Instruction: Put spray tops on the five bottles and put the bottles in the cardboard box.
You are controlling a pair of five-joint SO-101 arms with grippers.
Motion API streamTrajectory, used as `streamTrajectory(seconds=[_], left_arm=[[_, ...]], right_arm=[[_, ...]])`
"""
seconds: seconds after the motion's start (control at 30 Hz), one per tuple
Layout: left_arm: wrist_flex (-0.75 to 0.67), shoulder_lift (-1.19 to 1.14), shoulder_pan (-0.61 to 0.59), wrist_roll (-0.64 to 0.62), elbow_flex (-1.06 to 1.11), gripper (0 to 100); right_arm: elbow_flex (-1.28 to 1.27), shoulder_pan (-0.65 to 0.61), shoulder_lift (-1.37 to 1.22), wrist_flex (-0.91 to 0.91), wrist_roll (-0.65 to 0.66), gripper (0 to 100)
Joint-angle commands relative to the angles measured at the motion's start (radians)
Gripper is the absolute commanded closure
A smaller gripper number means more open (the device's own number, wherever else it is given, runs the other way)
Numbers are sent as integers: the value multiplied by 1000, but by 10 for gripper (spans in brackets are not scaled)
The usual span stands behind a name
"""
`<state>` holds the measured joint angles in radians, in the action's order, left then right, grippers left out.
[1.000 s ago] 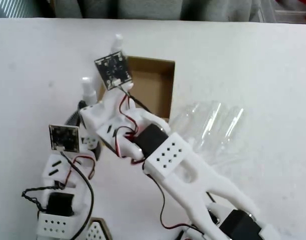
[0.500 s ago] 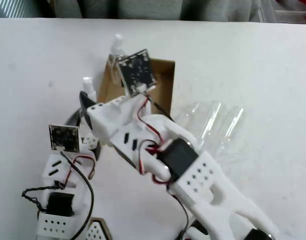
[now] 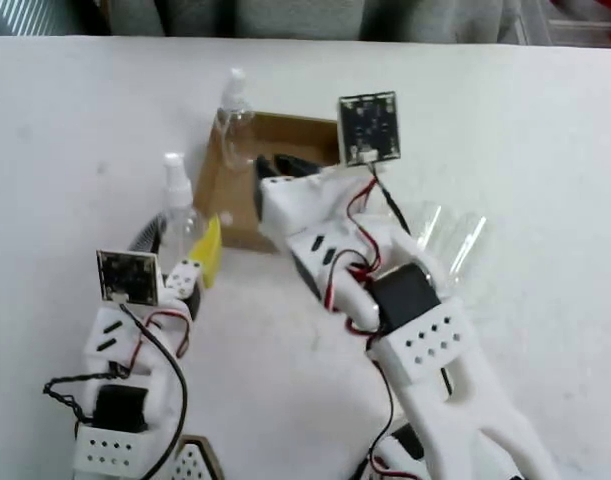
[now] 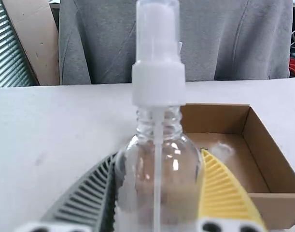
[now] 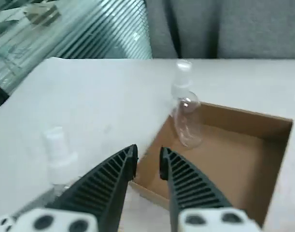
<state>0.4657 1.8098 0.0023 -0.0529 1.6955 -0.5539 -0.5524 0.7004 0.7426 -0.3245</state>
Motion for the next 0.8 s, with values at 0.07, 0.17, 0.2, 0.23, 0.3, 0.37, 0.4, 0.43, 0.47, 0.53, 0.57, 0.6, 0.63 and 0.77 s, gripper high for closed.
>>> streamTrajectory(seconds=[0.07,0.17,0.2,0.23,0.3,0.37,0.4,0.43,0.47,0.53,0.57,0.6,0.63,0.77], left_arm=[[-147,19,-28,-14,-3,977],[-250,19,-28,-9,-5,977],[-282,19,-27,-9,-5,977],[-313,19,-27,-9,-5,977],[-365,19,-27,-9,-5,977],[-419,19,-27,-8,-5,977],[-448,19,-25,-8,-5,977],[-477,19,-25,-8,-5,977],[-508,19,-22,-8,-6,977],[-526,16,-7,-8,-34,977],[-526,16,1,-8,-52,977],[-525,16,8,-8,-71,977],[-525,16,13,-8,-92,976],[-525,13,12,-8,-178,976]], right_arm=[[-135,113,25,-5,-8,977],[-230,150,30,-53,40,978],[-262,163,30,-84,52,980],[-296,177,30,-117,58,981],[-368,211,22,-200,66,982],[-443,248,24,-297,68,982],[-482,266,28,-341,68,982],[-514,283,28,-386,68,982],[-543,297,28,-426,68,982],[-586,320,27,-495,69,982],[-601,329,25,-522,69,982],[-614,335,22,-547,69,982],[-623,341,21,-561,69,982],[-635,340,21,-579,69,982]])
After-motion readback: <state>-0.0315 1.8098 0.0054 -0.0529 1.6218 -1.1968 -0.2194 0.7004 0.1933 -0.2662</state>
